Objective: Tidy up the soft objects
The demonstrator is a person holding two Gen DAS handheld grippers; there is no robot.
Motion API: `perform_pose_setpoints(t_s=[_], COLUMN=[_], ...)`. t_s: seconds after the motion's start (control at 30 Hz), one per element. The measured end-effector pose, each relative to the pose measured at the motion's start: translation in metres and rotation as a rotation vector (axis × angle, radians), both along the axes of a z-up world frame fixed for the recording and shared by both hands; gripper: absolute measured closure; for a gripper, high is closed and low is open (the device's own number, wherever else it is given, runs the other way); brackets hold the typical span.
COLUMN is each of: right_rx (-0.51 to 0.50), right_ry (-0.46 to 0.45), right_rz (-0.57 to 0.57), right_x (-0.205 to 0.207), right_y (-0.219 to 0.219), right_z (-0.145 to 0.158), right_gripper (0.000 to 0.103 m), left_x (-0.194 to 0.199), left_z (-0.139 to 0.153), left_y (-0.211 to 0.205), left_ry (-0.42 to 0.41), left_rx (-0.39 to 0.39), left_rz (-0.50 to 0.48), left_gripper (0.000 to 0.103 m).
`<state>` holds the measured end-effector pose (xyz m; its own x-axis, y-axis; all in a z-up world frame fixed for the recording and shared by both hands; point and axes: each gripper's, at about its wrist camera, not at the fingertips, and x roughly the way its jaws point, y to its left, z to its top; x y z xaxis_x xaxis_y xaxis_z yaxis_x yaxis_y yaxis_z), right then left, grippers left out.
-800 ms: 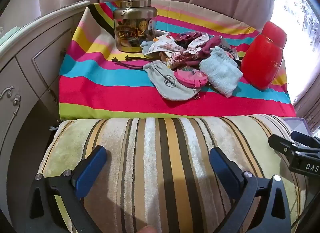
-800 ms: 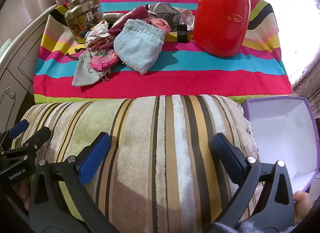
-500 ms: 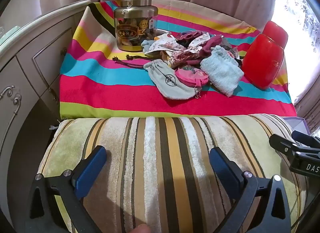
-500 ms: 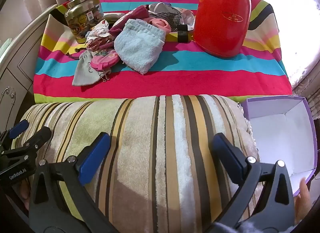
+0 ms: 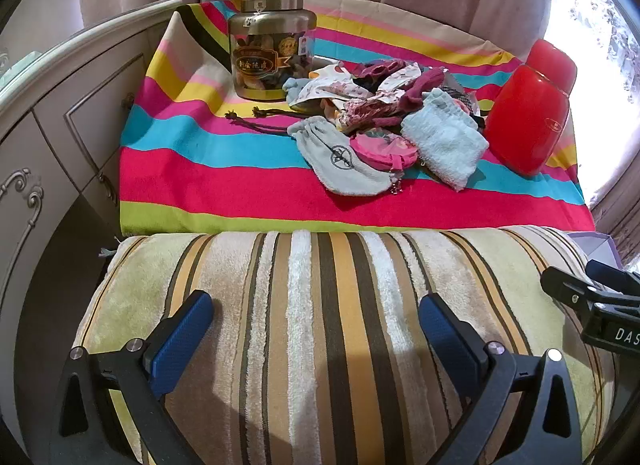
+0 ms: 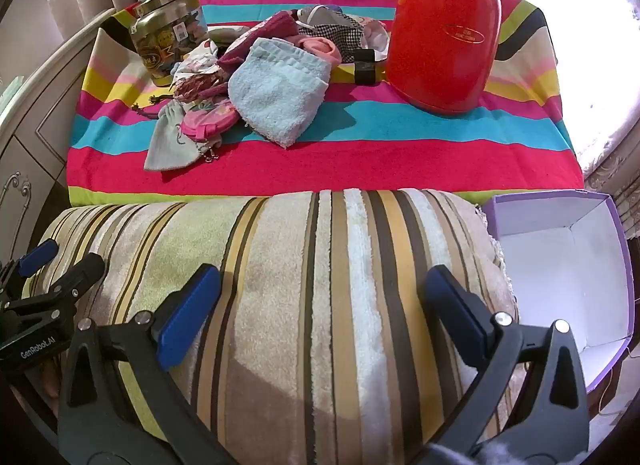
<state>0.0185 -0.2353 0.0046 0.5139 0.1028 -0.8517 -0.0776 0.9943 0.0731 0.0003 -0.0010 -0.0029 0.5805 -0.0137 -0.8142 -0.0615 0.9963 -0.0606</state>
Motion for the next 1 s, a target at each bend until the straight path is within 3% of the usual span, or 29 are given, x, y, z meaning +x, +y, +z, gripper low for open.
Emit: perform_pose_setpoints(t_s=[1.0], right_rx=[-0.001], right_ry=[-0.034], right_rz=[-0.006], right_x=[-0.0021], right_y=[-0.0001], right_z=[0.0007], right_gripper=[0.0], left_x=[0.0005], left_z=[-0.0028], left_y=[-0.0003], left_ry=[0.002], left_rx=[0.004], left_rz=[0.004], left_gripper=[0.0])
